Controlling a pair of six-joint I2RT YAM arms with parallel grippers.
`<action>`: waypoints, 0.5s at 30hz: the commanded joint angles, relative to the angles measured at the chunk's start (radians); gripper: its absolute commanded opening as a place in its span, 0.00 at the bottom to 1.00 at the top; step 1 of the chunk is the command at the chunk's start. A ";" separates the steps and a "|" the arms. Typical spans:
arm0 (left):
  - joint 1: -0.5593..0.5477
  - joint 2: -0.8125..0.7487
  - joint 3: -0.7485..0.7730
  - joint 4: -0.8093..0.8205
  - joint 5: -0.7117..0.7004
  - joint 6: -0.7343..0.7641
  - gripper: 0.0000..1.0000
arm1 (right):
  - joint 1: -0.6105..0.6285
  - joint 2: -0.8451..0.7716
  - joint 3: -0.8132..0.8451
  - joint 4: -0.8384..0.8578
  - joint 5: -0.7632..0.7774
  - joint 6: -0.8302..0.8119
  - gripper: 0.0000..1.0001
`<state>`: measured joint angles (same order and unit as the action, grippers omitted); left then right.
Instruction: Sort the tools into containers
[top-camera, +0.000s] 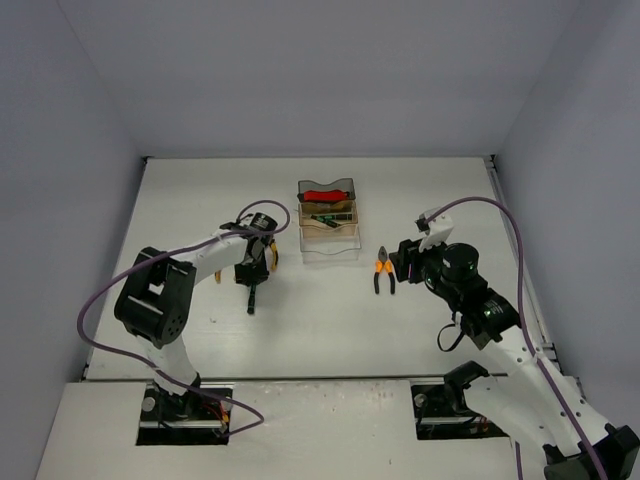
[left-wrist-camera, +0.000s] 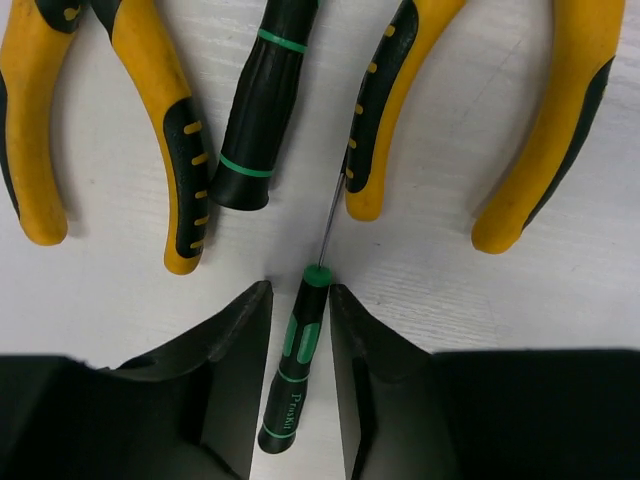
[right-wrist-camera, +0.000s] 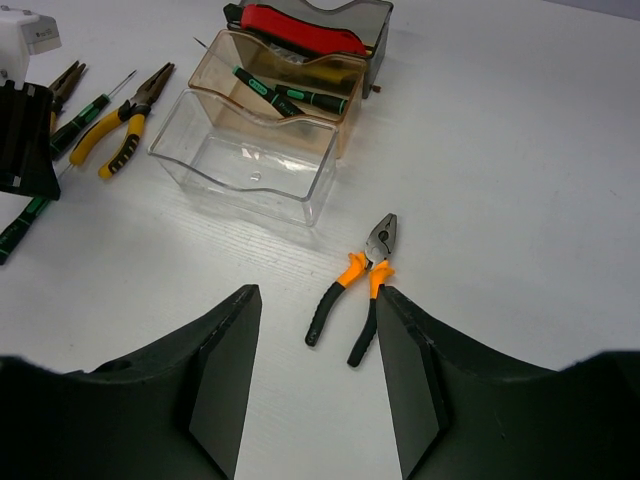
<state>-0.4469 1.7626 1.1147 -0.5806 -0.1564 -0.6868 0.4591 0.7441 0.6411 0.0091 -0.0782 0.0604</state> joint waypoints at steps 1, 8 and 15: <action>0.011 -0.011 -0.032 0.014 0.032 -0.044 0.07 | 0.003 0.000 0.005 0.072 0.011 0.018 0.47; 0.009 -0.279 -0.083 0.010 0.095 -0.143 0.00 | 0.003 0.002 0.005 0.071 0.023 0.018 0.48; -0.026 -0.463 -0.035 0.176 0.102 -0.253 0.00 | 0.003 -0.009 0.006 0.071 0.035 0.017 0.48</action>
<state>-0.4484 1.3902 1.0129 -0.5588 -0.0644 -0.8443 0.4591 0.7441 0.6397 0.0111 -0.0734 0.0643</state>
